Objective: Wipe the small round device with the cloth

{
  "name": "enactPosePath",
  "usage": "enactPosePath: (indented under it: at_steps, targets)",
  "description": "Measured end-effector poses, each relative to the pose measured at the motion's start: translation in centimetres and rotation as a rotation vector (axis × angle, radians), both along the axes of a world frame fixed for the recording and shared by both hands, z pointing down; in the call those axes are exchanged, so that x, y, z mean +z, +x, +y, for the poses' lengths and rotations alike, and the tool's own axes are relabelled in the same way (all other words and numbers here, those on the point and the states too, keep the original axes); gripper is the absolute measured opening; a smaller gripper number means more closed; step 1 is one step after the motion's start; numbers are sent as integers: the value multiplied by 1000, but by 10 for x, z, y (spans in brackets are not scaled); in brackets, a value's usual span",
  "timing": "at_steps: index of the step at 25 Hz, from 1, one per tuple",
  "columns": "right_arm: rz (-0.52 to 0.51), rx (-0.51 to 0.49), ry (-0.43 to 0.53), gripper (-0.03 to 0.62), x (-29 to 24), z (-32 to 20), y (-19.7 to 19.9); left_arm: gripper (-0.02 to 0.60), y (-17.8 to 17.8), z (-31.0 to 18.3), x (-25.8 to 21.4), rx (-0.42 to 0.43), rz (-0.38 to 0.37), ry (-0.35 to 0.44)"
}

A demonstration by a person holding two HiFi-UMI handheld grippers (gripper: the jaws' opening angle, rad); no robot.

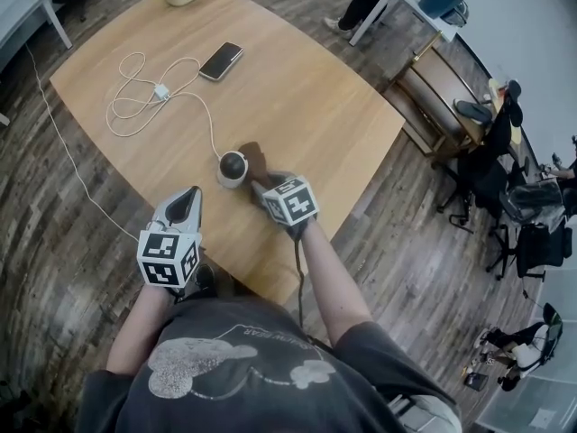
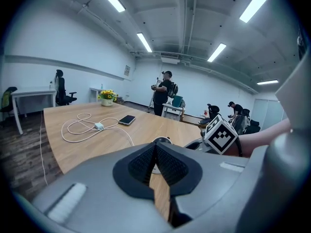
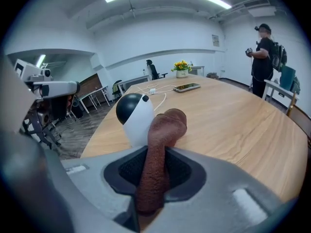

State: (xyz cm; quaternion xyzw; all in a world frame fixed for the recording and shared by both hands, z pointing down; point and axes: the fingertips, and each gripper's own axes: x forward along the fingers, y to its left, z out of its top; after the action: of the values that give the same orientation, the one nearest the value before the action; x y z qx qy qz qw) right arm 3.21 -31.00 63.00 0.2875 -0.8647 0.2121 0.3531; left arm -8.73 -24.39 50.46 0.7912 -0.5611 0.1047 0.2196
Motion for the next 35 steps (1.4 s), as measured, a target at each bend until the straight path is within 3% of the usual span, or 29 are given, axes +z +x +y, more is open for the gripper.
enactPosePath:
  at_steps: [8, 13, 18, 35]
  targets:
    - [-54, 43, 98, 80, -51, 0, 13, 18, 2, 5, -2, -32, 5, -1]
    - [-151, 72, 168, 80, -104, 6, 6, 18, 2, 6, -7, -60, -8, 12]
    - [-183, 137, 182, 80, -119, 6, -9, 18, -5, 7, -9, -57, -29, 29]
    - [-103, 491, 115, 80, -104, 12, -83, 18, -72, -14, 7, 180, 30, 4]
